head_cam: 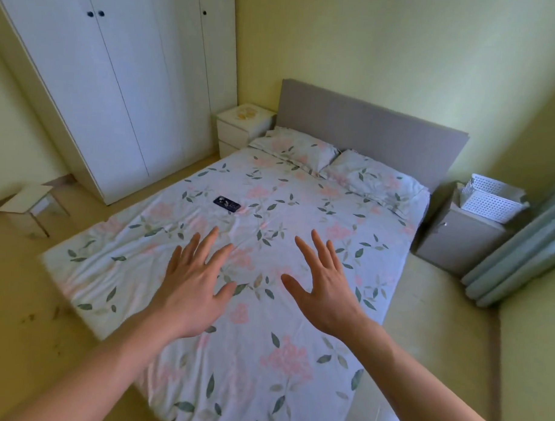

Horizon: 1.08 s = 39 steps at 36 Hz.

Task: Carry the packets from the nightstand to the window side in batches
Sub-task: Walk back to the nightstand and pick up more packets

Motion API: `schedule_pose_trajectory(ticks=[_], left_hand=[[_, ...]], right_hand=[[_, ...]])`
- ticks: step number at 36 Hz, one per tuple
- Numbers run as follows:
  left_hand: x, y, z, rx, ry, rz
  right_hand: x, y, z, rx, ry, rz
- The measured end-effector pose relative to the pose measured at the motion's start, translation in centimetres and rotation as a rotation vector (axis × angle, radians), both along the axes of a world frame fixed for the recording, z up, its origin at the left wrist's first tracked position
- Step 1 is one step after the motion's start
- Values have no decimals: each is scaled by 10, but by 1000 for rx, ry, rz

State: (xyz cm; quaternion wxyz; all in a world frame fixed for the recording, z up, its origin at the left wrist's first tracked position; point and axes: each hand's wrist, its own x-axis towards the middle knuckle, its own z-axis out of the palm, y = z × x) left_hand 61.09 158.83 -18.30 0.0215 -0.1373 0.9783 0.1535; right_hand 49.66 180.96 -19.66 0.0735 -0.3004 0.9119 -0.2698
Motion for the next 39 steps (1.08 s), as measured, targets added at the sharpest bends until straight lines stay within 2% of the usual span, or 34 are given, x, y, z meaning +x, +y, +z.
schedule_pose_trajectory(ticks=[7,14,20,30,39], left_hand=[[1,-65,12,33,67,-27],[-20,-156,7,22,45,-79],[-28,-278,7,-11,62,10],[-5,-491,33,-1,159,130],[20,-689,39,-6,113,136]], right_hand=[[23,-50,8,-24,43,-30],[6,-125,-6,6,16,-82],[-19,-258,-19,-16,-14,-28],[-28,-493,14,-59,-12,99],[-7,-689,12,-82,-34,48]])
